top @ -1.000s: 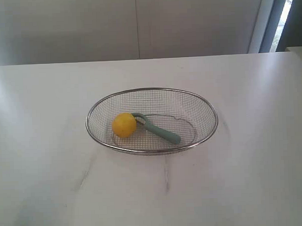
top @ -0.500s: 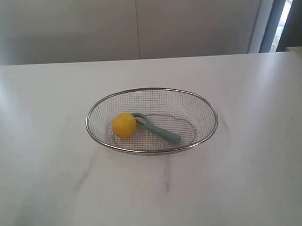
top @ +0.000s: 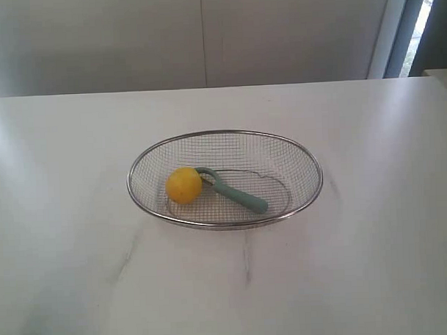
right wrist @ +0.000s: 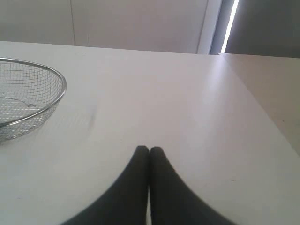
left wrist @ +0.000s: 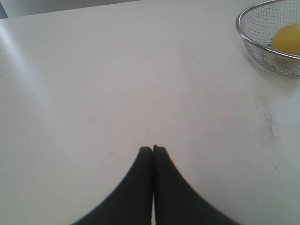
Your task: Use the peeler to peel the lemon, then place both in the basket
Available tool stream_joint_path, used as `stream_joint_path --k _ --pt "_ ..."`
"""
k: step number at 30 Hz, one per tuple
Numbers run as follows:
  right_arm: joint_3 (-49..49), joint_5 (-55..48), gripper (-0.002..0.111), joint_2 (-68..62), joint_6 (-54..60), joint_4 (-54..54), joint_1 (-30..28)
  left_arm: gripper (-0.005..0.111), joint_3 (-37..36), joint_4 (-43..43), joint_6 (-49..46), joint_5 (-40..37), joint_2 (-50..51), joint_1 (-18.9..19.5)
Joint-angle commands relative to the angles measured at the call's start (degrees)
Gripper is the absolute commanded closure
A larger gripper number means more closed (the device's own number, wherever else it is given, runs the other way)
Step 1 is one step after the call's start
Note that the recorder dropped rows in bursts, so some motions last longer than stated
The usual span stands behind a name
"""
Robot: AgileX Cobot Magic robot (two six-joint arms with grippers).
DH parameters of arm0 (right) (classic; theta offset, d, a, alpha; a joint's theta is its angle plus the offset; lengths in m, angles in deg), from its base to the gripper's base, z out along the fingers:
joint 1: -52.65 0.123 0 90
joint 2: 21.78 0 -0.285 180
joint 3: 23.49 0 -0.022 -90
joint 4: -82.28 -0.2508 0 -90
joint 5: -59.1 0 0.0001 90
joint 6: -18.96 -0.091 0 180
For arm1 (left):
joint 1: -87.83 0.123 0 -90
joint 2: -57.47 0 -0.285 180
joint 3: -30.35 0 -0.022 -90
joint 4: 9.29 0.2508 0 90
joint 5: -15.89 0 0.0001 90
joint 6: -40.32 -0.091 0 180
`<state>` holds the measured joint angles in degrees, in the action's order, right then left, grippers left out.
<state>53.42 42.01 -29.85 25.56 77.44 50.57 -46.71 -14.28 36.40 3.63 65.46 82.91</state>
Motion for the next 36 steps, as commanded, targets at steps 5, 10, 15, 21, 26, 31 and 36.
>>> stream_joint_path --k 5,10,15,21,26,31,36 --pt "0.31 -1.02 0.108 0.28 0.20 -0.01 0.31 0.107 -0.15 -0.49 -0.01 -0.15 -0.20 -0.45" --pt "0.31 -1.08 0.108 0.28 -3.03 -0.01 0.31 0.107 -0.15 -0.49 -0.01 -0.15 -0.20 -0.45" --pt "0.31 -0.98 0.108 0.28 -12.35 -0.01 0.31 0.107 -0.15 -0.49 -0.01 -0.15 -0.20 -0.45" --pt "0.31 -1.09 0.108 0.28 -11.82 -0.01 0.31 0.107 -0.15 -0.49 -0.01 -0.15 -0.20 -0.45" --pt "0.31 -1.22 0.108 0.28 -11.82 0.97 0.31 0.107 -0.15 -0.49 -0.01 -0.15 -0.20 -0.45" --pt "0.31 -1.11 0.108 0.28 -11.82 6.24 0.31 0.107 -0.15 -0.49 -0.01 -0.15 -0.20 -0.45" --pt "0.31 -1.11 0.108 0.28 -11.82 6.39 0.31 0.107 -0.15 -0.49 -0.01 -0.15 -0.20 -0.45"
